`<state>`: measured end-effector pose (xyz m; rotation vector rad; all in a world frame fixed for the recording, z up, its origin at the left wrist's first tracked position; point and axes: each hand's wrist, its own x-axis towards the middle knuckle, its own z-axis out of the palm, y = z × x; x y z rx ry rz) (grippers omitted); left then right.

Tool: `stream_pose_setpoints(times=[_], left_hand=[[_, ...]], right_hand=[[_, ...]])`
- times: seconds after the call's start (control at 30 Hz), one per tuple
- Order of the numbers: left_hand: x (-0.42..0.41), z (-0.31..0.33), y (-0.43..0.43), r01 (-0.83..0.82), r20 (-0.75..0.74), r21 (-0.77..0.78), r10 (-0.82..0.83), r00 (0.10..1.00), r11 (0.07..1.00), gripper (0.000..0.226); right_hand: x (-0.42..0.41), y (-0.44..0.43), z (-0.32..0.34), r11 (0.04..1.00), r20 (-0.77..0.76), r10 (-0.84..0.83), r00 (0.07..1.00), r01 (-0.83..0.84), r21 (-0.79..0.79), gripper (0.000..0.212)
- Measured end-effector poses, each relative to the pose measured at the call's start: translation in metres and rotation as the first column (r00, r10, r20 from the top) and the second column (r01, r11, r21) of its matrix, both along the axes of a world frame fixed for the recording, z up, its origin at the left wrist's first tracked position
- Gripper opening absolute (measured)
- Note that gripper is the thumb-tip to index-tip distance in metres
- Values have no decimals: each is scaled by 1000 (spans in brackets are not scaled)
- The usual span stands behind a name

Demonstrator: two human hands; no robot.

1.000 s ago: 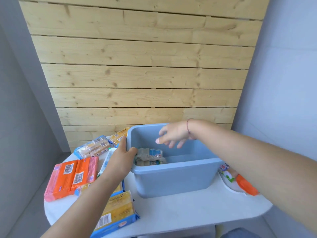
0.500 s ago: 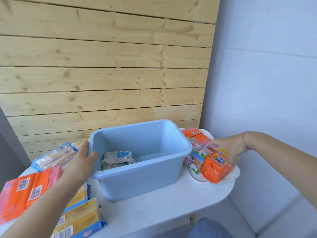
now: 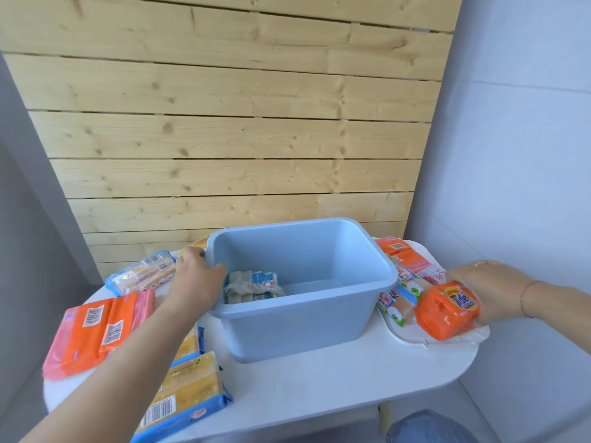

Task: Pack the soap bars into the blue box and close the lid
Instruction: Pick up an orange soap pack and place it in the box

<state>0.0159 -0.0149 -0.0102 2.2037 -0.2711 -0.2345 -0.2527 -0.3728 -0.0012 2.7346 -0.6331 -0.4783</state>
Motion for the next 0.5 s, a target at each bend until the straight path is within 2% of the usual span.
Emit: stream_pose_setpoints(times=[0.07,0.13,0.23,0.3,0.33,0.4,0.43,0.47,0.5], left_hand=[[-1,-1,0,-13,10,-25,14,1000,1000,43],[-3,-2,-2,-26,24,-59,27,999,998,39],[-6,-2,-4,-21,40,-79,24,999,997,39],[-6,-3,-4,-12,51,-63,15,999,998,41],[-5,-3,-4,-8,50,-67,11,999,998,43],[-4,-4,-2,7,41,-82,-3,999,997,47],[-3,-5,-2,19,43,-82,-15,999,996,49],[-3,-5,-1,30,46,-75,-27,999,997,51],[-3,-5,-1,41,52,-64,-38,998,997,53]], right_hand=[[-9,-8,20,998,106,-64,992,61,35,47],[-12,-16,49,988,269,-143,953,121,95,54],[3,-4,100,985,569,-169,805,128,112,64],[26,25,127,980,676,-178,715,67,187,66],[40,45,136,949,687,-220,693,-10,315,65],[75,85,141,757,613,-311,726,-201,621,61],[93,108,137,674,548,-317,774,-222,704,53],[111,128,129,637,488,-285,825,-217,740,43],[128,145,117,640,432,-243,868,-192,745,36]])
